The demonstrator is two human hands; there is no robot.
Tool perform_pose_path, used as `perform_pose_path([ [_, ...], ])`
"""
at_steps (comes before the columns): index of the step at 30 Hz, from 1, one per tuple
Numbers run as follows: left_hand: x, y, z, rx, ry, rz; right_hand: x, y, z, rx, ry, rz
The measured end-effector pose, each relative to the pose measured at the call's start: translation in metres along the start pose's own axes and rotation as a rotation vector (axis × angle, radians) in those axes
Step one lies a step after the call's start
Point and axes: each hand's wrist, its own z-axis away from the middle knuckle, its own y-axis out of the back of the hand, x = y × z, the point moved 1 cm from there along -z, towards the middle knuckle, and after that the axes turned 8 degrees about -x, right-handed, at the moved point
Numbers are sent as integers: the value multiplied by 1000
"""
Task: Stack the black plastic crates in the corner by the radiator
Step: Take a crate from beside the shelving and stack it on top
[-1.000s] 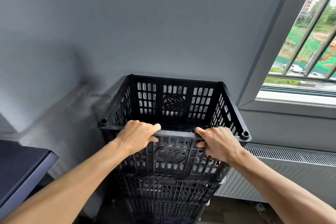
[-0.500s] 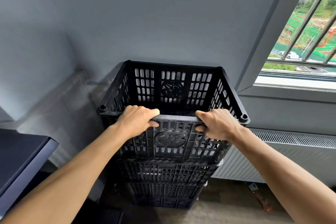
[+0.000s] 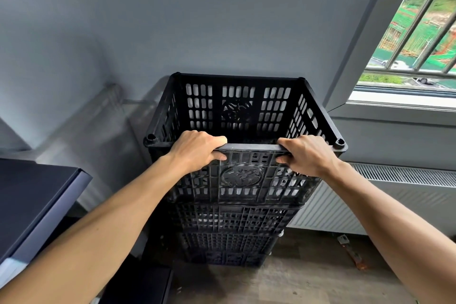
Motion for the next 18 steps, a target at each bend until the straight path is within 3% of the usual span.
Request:
perform_pose_path([
  [18, -13, -3, 5, -2, 57, 12, -11, 2, -7, -8, 28, -2],
])
